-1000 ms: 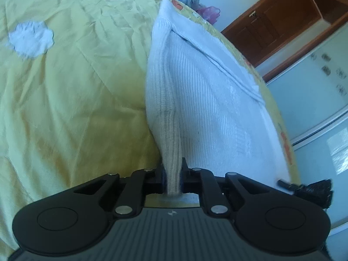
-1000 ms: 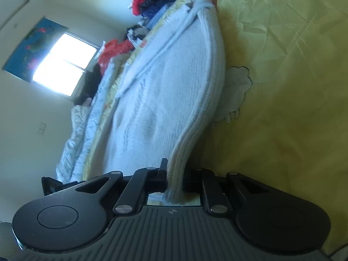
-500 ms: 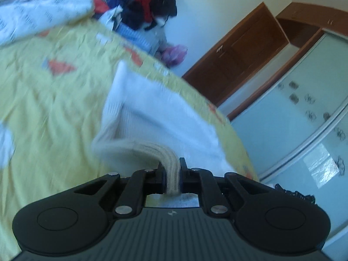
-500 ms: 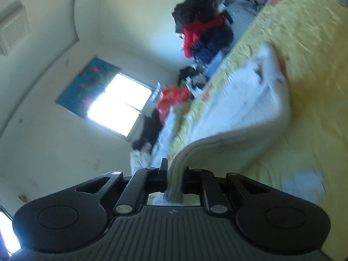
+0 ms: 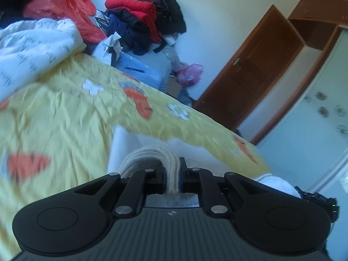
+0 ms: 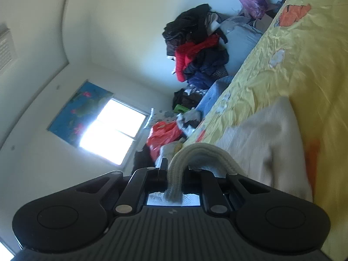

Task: Fold small clothes

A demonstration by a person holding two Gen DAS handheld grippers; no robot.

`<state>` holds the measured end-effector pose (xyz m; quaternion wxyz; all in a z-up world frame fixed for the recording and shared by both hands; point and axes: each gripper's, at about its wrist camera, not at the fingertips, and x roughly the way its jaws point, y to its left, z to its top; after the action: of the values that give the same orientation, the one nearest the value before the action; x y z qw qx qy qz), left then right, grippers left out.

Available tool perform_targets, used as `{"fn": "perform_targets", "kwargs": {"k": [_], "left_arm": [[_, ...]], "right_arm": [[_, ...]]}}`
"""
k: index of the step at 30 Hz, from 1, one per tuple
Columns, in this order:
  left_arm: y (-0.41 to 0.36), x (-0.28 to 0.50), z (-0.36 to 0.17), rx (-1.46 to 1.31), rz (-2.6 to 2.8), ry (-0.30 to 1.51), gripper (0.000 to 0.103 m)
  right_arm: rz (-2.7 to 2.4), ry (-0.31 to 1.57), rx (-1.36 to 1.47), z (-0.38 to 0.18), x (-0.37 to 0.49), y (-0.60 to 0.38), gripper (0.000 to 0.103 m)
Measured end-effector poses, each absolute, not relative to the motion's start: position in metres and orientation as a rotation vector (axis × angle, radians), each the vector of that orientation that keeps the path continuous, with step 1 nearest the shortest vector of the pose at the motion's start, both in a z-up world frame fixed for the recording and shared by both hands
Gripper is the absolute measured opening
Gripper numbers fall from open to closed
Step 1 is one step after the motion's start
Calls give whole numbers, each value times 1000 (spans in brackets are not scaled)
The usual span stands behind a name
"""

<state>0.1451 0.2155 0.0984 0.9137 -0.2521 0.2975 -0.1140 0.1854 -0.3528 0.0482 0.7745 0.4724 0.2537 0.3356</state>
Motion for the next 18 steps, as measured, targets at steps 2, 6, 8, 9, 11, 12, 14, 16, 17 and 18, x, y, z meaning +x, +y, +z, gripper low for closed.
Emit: {"fn": "perform_targets", "kwargs": {"k": [2, 6, 8, 9, 11, 12, 14, 16, 17, 18], "left_arm": [[212, 179, 95, -480, -204, 618, 9], [202, 239, 78, -446, -145, 643, 9], [199, 265, 65, -445, -93, 662, 10], [201, 277, 55, -468, -60, 689, 10], [210, 294, 34, -568, -40, 737, 12], [214, 298, 27, -617, -39, 754, 12], [223, 293, 19, -728, -63, 734, 26], [233, 281, 23, -793, -94, 683, 50], [240, 271, 27, -815, -106, 652, 77], [247, 261, 32, -830, -109, 627, 86]], "right_arm": [[702, 567, 1013, 43, 216, -348, 16], [615, 617, 1005, 23, 274, -337, 16], [564, 637, 1001, 11, 294, -333, 16], [530, 654, 1014, 3, 304, -331, 17], [487, 683, 1080, -16, 319, -331, 35], [457, 688, 1112, -24, 324, -332, 45], [411, 652, 1128, -26, 321, -335, 75], [429, 587, 1137, -20, 310, -339, 76], [452, 563, 1134, -16, 302, -341, 76], [467, 547, 1126, -11, 293, -344, 76]]}}
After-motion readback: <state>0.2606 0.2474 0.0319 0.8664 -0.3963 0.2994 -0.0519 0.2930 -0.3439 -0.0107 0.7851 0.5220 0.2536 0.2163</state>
